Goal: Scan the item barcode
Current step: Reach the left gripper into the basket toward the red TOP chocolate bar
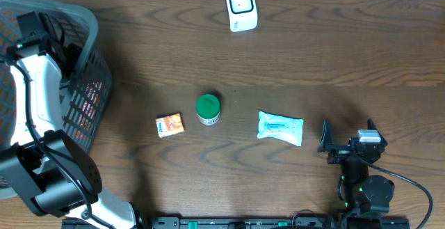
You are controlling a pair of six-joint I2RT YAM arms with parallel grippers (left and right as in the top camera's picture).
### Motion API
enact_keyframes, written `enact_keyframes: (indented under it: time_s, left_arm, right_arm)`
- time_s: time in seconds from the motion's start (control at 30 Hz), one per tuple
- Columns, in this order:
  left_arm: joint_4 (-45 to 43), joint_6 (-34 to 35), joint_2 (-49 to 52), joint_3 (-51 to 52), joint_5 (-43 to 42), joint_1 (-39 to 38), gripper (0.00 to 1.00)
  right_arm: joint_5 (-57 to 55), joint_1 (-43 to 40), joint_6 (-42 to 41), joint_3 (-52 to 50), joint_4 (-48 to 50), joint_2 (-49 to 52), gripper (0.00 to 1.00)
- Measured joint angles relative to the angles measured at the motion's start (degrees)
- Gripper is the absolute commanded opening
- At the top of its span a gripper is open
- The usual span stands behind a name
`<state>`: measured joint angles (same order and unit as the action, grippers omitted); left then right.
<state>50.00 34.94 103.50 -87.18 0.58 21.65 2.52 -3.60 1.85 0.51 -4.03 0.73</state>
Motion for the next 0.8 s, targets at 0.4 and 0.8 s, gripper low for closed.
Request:
enact_keyframes:
  time_s: [0.4,0.8]
  left_arm:
    - [-3.04,0.02,0.00,6.93,0.00,-1.27,0.98]
    - [-2.95,0.00,0.00,9.92,-0.26,-5.01,0.98]
  right_arm:
    - [0.00,0.02,0.00,0.00,0.00,0.00,0.99]
    - [0.00,0.00,0.00,0.00,0.00,0.00,0.99]
